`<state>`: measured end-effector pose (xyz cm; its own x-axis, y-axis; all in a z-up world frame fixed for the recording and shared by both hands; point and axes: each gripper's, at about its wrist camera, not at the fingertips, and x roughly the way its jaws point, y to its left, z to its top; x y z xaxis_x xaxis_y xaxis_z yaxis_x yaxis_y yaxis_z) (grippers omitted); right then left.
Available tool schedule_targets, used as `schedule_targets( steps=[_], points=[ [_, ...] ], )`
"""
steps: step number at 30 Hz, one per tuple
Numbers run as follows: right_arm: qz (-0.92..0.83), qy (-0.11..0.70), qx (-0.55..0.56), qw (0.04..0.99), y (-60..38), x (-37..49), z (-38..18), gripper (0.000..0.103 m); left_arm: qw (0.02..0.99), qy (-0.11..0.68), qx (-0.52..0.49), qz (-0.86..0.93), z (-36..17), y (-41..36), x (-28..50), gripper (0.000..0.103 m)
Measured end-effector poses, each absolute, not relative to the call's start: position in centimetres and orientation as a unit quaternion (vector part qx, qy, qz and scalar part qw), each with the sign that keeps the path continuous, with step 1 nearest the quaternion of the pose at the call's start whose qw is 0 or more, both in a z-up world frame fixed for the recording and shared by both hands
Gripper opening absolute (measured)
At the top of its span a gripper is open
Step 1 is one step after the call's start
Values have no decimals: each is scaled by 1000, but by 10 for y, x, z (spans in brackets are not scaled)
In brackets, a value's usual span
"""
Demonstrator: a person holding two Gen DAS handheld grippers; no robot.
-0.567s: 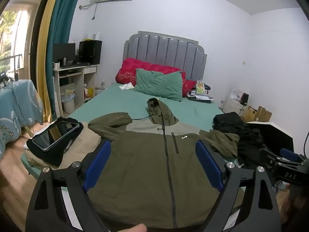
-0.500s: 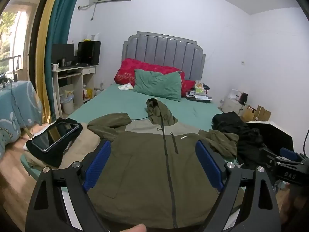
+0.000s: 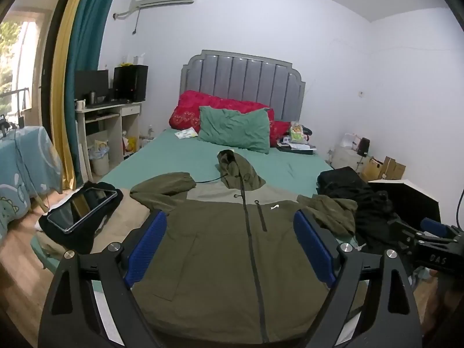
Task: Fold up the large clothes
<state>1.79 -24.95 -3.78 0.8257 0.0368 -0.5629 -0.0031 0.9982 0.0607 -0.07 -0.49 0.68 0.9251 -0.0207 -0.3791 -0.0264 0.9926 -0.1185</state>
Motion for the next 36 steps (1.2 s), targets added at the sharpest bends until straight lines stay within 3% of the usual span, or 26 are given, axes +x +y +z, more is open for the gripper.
schedule_targets(
  steps=[36],
  points=[
    [14, 295, 24, 955, -243, 16, -35, 103, 980, 193, -57, 4, 9, -3, 0, 91]
  ],
)
